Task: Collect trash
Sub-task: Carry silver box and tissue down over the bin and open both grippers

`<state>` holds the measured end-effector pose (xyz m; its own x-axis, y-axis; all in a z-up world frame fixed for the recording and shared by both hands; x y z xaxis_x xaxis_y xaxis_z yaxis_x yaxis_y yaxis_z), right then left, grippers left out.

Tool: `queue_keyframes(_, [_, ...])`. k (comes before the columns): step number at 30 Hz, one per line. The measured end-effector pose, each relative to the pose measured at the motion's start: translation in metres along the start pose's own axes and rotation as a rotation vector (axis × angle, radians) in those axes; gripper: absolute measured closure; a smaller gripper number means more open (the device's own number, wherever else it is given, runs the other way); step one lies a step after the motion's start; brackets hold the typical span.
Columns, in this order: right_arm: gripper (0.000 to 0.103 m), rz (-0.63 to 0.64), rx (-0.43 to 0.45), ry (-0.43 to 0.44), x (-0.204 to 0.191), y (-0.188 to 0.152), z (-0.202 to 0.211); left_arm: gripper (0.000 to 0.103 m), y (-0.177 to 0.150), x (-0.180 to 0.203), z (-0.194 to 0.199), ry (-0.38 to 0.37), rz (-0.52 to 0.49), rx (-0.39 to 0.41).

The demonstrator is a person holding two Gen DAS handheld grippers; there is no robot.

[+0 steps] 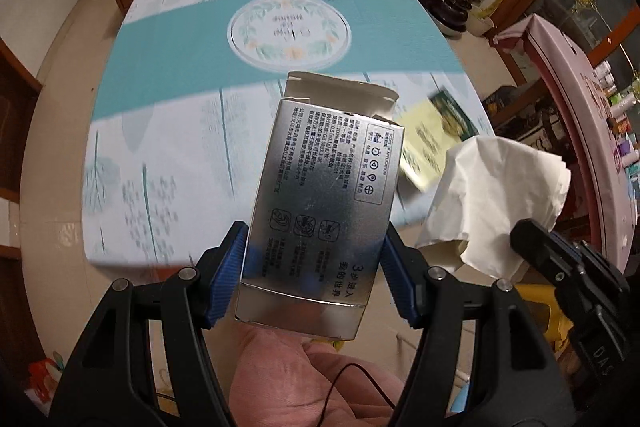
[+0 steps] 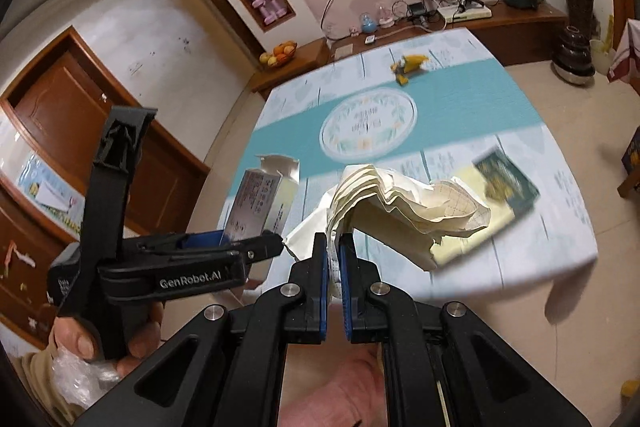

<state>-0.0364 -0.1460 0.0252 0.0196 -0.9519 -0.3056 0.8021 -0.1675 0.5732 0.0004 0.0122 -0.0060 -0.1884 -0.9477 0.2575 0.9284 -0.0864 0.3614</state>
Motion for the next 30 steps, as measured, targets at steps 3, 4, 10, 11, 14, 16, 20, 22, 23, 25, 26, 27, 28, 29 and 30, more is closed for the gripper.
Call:
queue_keyframes(3, [0.098,-0.008,-0.024,-0.002,0.009,-0.03,0.014,0.041,-0.033,0.015,0.001,0.015,-0.025,-0.023])
queue_keyframes(4, [0.098,-0.017,-0.037,-0.001,0.013,-0.042,0.017,0.041,-0.045,0.02,0.0,0.019,-0.039,-0.035])
queue_keyframes(10, [0.098,-0.083,-0.112,-0.018,0.04,-0.103,0.018,0.041,-0.085,0.036,-0.024,0.02,-0.111,-0.099])
queue_keyframes(11, [0.098,-0.096,-0.127,-0.025,0.045,-0.113,0.014,0.041,-0.094,0.038,-0.032,0.011,-0.121,-0.114])
queue_keyframes(14, [0.098,-0.133,-0.173,-0.038,0.057,-0.135,-0.003,0.041,-0.111,0.038,-0.053,-0.006,-0.137,-0.151])
queue_keyframes(16, [0.098,-0.15,-0.205,-0.057,0.066,-0.153,-0.02,0.041,-0.127,0.039,-0.075,-0.015,-0.157,-0.179])
queue_keyframes(20, [0.098,-0.172,-0.257,-0.1,0.083,-0.182,-0.058,0.041,-0.149,0.032,-0.117,-0.03,-0.189,-0.225])
queue_keyframes(22, [0.098,-0.186,-0.273,-0.119,0.094,-0.203,-0.08,0.041,-0.162,0.025,-0.147,-0.037,-0.201,-0.244])
queue_keyframes(23, [0.098,-0.198,-0.285,-0.128,0.1,-0.215,-0.093,0.041,-0.167,0.022,-0.16,-0.032,-0.206,-0.248])
queue_keyframes(25, [0.098,-0.212,-0.308,-0.138,0.11,-0.231,-0.119,0.041,-0.176,0.015,-0.189,-0.026,-0.21,-0.253])
queue_keyframes(26, [0.098,-0.213,-0.32,-0.148,0.116,-0.243,-0.134,0.041,-0.179,0.011,-0.203,-0.025,-0.209,-0.255])
queue_keyframes(27, [0.098,-0.213,-0.332,-0.156,0.122,-0.252,-0.149,0.04,-0.181,0.009,-0.212,-0.025,-0.207,-0.258])
queue_keyframes(28, [0.098,-0.215,-0.343,-0.164,0.126,-0.261,-0.16,0.04,-0.186,0.004,-0.232,-0.022,-0.203,-0.268])
queue_keyframes(29, [0.098,-0.219,-0.358,-0.174,0.131,-0.271,-0.174,0.04,-0.189,0.001,-0.247,-0.021,-0.2,-0.28])
queue_keyframes(30, [0.098,-0.224,-0.369,-0.183,0.137,-0.279,-0.188,0.04,-0.191,-0.001,-0.257,-0.02,-0.197,-0.29])
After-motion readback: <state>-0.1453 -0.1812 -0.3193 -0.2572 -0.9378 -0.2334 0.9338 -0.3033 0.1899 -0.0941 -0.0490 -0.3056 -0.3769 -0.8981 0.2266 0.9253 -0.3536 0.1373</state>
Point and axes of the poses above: each gripper's, at about its wrist camera, not at the fingertips, and z roughly against the way its jaws point, x to its right, y to its top, the point moved 2 cm from there along -z, roughly the way its jaws point, and after that the axes turned 9 degrees about -y, right-handed, at the moved point
